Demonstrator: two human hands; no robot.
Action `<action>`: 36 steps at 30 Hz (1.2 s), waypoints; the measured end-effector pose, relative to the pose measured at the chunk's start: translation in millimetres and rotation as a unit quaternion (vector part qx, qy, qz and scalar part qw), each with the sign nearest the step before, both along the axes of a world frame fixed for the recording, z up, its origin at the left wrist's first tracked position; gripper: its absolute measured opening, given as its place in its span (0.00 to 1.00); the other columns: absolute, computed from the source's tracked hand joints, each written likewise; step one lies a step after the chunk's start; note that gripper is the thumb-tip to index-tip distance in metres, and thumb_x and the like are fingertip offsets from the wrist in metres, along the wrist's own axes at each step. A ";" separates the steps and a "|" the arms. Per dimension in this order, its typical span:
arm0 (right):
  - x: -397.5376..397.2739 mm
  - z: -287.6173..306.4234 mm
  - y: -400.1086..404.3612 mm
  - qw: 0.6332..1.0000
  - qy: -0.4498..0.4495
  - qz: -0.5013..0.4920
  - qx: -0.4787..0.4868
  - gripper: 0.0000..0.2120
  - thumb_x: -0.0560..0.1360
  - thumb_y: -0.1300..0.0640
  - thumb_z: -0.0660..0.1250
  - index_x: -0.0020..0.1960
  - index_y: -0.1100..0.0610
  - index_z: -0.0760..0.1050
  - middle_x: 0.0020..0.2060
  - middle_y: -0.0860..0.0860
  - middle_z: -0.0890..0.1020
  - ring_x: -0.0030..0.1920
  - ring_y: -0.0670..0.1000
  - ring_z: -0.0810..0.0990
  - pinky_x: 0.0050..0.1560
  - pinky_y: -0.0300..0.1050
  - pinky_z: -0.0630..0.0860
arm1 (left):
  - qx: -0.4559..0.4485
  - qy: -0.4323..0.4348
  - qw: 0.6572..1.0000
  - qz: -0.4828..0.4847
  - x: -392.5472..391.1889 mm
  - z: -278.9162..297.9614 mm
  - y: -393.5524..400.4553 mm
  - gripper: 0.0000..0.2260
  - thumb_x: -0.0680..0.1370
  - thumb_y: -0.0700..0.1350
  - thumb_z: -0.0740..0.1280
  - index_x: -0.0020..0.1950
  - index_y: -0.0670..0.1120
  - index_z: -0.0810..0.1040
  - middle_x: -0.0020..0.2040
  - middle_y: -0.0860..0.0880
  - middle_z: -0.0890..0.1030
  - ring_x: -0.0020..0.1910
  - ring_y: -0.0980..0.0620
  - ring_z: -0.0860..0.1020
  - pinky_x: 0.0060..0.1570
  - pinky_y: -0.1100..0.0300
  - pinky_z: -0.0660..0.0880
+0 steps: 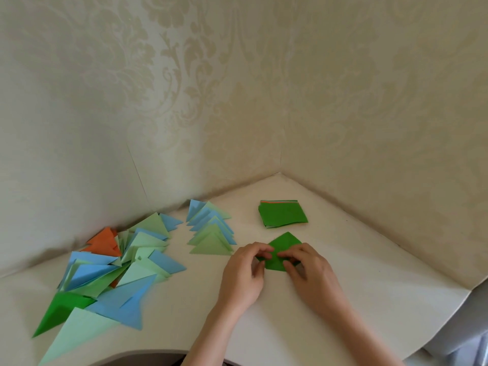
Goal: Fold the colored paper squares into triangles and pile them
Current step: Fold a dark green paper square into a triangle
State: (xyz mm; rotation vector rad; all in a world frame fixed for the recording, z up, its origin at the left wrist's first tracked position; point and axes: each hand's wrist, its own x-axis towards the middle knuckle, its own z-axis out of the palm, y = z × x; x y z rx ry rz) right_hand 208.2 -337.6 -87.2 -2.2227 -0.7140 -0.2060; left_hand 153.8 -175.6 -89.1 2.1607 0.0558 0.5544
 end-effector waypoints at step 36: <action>-4.2 -4.3 -0.3 0.996 -0.082 -0.015 -0.021 0.07 0.72 0.51 0.72 0.39 0.52 0.78 0.47 0.43 0.75 0.44 0.41 0.75 0.48 0.37 0.69 | 0.094 -0.047 0.989 0.104 -5.4 -5.4 -3.7 0.09 0.72 0.46 0.74 0.47 0.54 0.75 0.36 0.61 0.75 0.42 0.61 0.72 0.45 0.62 0.63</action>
